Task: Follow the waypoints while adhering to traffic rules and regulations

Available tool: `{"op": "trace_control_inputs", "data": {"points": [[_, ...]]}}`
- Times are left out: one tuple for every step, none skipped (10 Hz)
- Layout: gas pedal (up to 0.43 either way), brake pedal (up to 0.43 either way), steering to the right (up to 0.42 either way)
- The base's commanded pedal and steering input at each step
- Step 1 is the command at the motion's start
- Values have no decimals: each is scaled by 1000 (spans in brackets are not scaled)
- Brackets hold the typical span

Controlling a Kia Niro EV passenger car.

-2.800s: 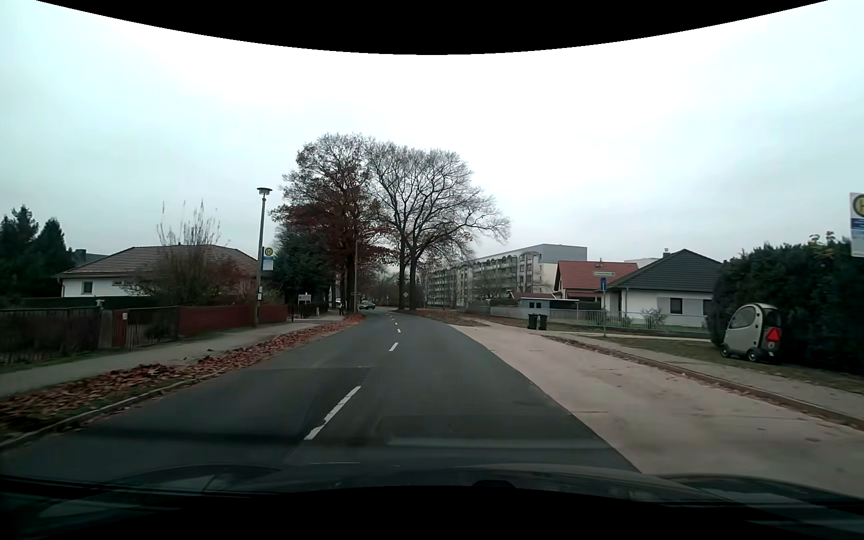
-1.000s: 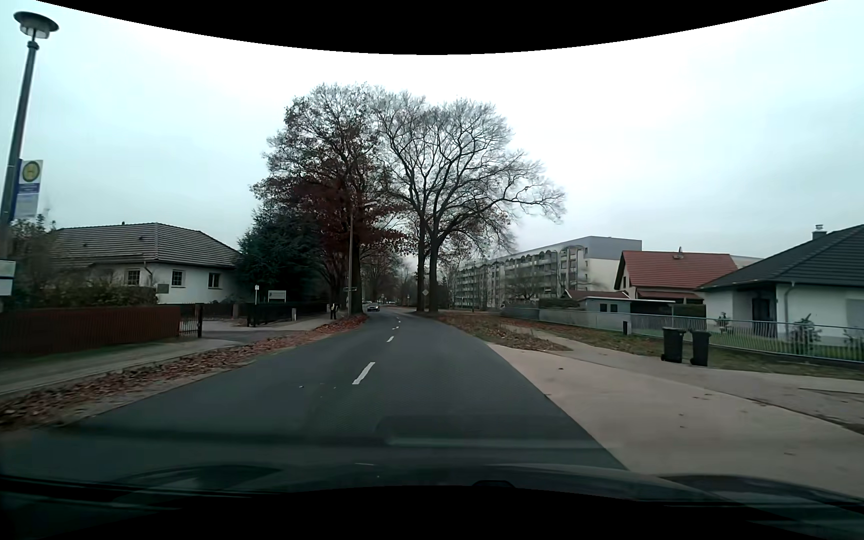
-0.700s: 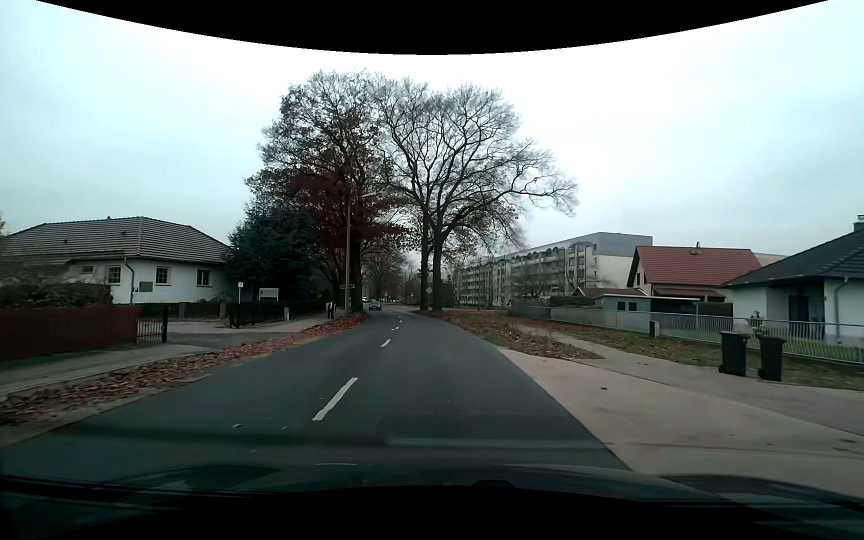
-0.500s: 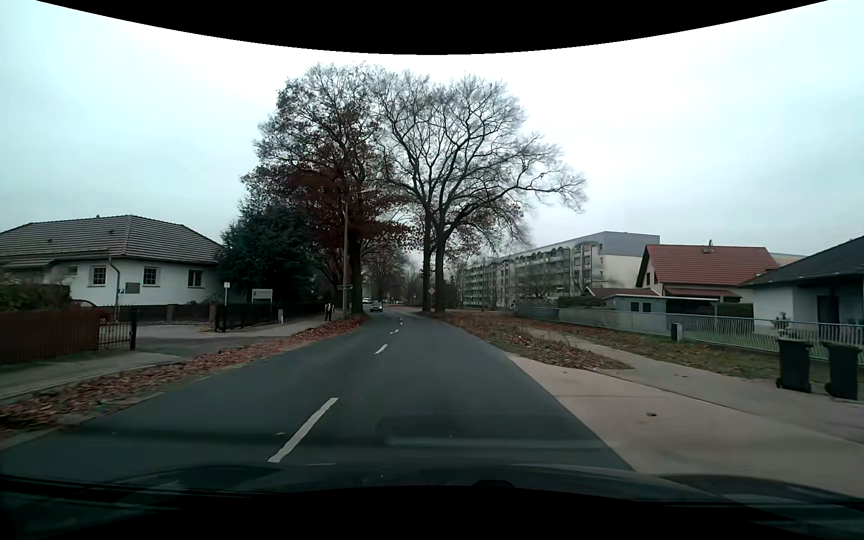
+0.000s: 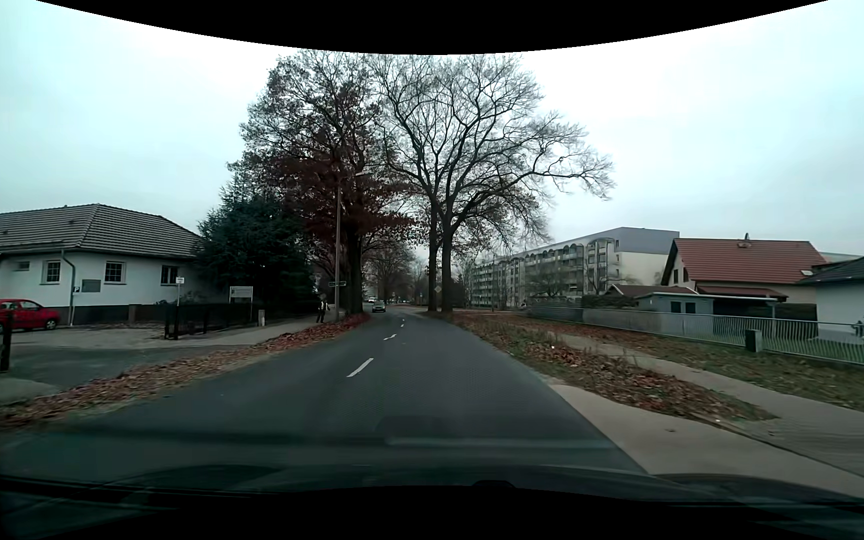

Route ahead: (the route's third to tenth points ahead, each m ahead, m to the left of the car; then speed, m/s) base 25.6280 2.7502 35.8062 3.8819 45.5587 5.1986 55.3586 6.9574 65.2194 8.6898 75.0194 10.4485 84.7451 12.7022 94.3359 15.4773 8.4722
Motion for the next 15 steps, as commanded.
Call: {"op": "trace_control_inputs", "data": {"points": [[138,0,-18],[138,0,-18],[130,0,-18],[130,0,-18],[130,0,-18],[130,0,-18],[130,0,-18],[130,0,-18],[130,0,-18],[130,0,-17],[130,0,-16],[118,0,-16],[118,0,-16],[118,0,-16],[110,0,-15]]}}
